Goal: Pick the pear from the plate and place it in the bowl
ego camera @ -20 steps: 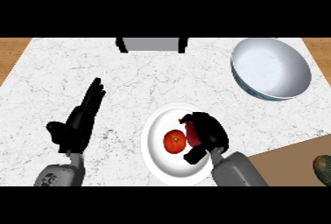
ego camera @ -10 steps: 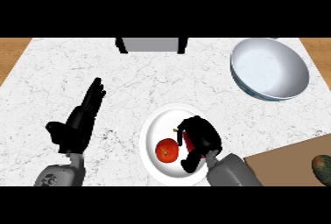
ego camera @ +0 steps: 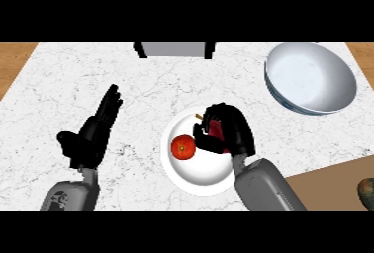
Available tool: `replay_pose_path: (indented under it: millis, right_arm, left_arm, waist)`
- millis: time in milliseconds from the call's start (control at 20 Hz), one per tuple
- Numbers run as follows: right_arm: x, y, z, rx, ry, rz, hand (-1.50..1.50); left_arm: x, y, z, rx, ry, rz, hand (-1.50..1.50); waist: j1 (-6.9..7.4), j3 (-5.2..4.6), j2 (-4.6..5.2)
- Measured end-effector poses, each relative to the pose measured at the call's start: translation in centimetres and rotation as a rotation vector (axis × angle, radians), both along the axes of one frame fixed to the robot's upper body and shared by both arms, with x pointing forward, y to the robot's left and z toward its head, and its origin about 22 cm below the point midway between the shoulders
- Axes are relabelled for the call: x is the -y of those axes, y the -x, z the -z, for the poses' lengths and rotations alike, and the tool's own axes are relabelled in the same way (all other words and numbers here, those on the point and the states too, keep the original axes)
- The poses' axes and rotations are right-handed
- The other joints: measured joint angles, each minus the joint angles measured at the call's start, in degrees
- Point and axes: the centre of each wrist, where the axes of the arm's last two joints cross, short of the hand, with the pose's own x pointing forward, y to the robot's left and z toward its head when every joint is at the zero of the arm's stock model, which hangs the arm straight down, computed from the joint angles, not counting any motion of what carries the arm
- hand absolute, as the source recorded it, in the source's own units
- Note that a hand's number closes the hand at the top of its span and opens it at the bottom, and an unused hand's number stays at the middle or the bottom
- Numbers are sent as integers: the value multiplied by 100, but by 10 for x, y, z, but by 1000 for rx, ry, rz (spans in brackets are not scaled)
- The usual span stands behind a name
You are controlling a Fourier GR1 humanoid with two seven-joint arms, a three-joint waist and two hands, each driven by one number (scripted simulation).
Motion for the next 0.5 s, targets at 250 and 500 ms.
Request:
replay_pose_path:
  millis: [250, 500]
  right_arm:
    - [-22, -7, -35, 229, -75, 93, 150]
    - [-44, -11, -80, 384, -27, 166, 150]
  left_arm:
    - [-1, 0, -2, -2, 0, -1, 0]
    - [-4, 0, 1, -4, -7, -8, 0]
  waist:
    - [-2, -3, -13]
    - [-63, -9, -29]
